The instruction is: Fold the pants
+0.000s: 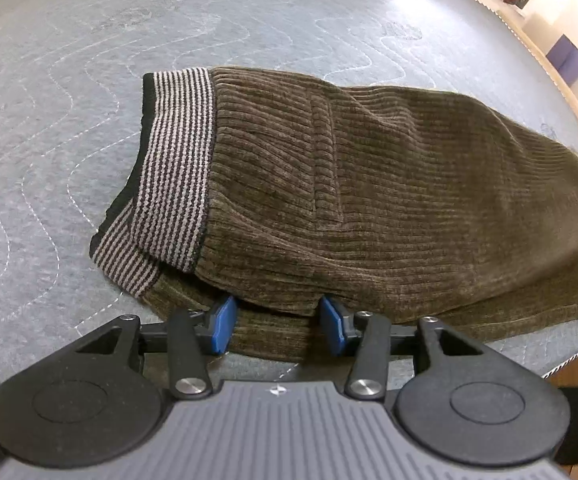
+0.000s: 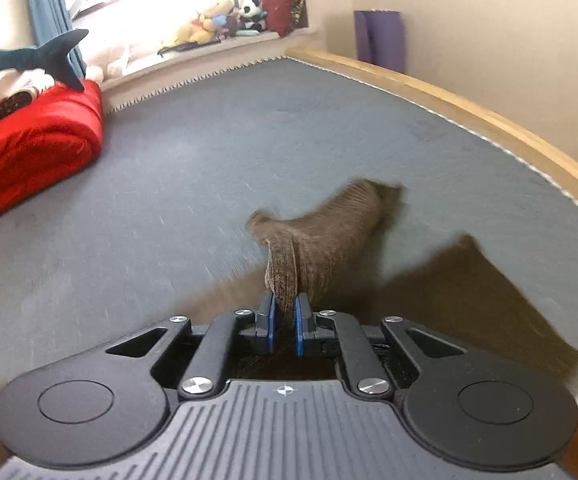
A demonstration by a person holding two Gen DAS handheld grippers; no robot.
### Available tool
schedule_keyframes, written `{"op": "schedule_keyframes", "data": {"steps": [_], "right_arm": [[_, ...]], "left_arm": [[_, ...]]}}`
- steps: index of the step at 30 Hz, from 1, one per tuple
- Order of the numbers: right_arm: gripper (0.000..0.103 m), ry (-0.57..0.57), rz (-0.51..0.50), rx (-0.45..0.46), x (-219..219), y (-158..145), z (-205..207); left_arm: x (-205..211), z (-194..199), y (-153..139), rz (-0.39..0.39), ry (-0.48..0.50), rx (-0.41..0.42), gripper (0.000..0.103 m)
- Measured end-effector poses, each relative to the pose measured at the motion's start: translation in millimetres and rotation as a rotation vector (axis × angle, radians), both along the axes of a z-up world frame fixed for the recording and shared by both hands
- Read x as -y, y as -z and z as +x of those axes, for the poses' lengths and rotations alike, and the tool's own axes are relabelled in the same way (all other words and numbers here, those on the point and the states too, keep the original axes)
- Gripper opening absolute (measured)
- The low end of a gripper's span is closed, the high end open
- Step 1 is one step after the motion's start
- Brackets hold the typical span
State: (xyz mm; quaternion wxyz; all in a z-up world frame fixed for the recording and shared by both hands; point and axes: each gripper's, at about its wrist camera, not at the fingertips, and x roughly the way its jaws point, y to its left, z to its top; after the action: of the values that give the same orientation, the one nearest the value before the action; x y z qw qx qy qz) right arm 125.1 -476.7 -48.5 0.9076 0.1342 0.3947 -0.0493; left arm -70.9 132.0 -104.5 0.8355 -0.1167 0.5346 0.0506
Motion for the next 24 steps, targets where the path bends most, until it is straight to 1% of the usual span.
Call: {"op": "schedule_keyframes", "data": {"steps": [1,2,3,4,5,6,8,9,10,11,12,15,17,18,19,20,21,24], "right_arm": [[0.010,0.014,0.021,-0.064,10,9,-15],[0.011,0.020,0.053,-0.152,20,23,-27],[0.011,0.058,0.079,-0.218,33,37,-37],[0.011,0.115,0.091,-0.245,45,43,-44],[0.014,0.175,0.100,-0.229,58,44,-52],[0.014,0.217,0.093,-0.179,71,40,-60],[0.014,0.254,0.071,-0.095,84,31,-66],[0.021,0.252,0.076,-0.060,86,27,-67],[0.026,0.236,0.079,-0.034,85,25,-67],[0.037,0.210,0.072,-0.014,80,23,-64],[0.043,0.180,0.060,-0.001,75,22,-60],[0.045,0.070,0.011,0.019,57,26,-33],[0.046,0.011,-0.032,0.007,43,34,-12],[0.049,-0.024,-0.044,0.002,35,39,0],[0.052,-0.059,-0.060,-0.007,26,45,10],[0.057,-0.088,-0.086,-0.024,18,52,19],[0.061,-0.111,-0.111,-0.045,10,54,28],[0.061,-0.196,-0.201,-0.101,-12,71,48]], "left_arm": [[1,0,-1,0.003,-0.002,0.002,0.052],[2,-1,-2,0.009,-0.002,0.006,0.052],[1,-1,-5,0.016,-0.001,0.009,0.052],[1,0,-6,0.019,-0.004,0.011,0.052],[1,-1,-7,0.020,-0.013,0.014,0.052],[1,-1,-10,0.020,-0.024,0.022,0.052],[3,-3,-17,0.023,-0.043,0.050,0.052],[5,-5,-20,0.024,-0.047,0.064,0.052],[6,-6,-24,0.025,-0.051,0.078,0.052],[7,-9,-28,0.022,-0.059,0.095,0.052],[7,-12,-30,0.015,-0.066,0.109,0.052],[2,-22,-37,-0.032,-0.100,0.143,0.052],[-2,-27,-37,-0.065,-0.120,0.159,0.052],[-3,-29,-37,-0.073,-0.121,0.162,0.052],[-4,-30,-36,-0.076,-0.120,0.163,0.052],[-5,-31,-36,-0.072,-0.122,0.163,0.052],[-7,-32,-35,-0.068,-0.127,0.160,0.057],[-10,-33,-32,-0.076,-0.141,0.150,0.058]]}}
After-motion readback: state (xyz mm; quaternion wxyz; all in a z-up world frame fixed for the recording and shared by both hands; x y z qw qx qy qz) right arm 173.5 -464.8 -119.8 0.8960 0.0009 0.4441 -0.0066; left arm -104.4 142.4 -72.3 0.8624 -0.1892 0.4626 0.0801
